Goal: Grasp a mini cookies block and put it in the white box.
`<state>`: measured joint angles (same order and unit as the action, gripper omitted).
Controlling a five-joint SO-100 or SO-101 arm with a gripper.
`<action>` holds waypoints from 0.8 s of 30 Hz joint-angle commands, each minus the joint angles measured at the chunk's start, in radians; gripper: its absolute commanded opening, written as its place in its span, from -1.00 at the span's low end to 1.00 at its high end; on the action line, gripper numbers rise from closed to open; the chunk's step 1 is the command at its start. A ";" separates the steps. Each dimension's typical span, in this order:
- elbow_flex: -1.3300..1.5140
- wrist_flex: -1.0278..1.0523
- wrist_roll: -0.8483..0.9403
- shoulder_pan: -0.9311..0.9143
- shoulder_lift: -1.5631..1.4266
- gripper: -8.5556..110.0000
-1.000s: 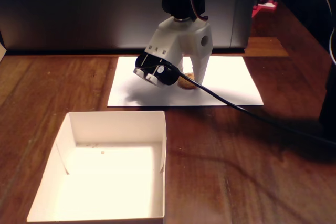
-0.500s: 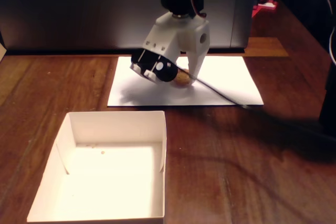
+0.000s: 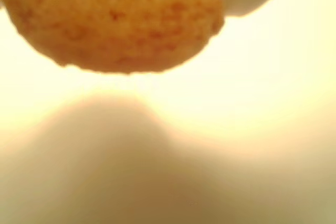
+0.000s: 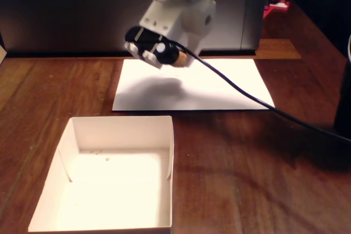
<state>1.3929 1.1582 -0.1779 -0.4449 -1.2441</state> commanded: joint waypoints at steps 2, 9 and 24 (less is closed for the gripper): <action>-0.225 0.011 0.025 0.040 -0.195 -0.53; -0.334 0.048 0.048 0.115 -0.192 -0.53; -0.380 0.057 0.124 0.357 -0.227 -0.53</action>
<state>1.1474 1.2118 -0.0660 -0.1396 -1.2701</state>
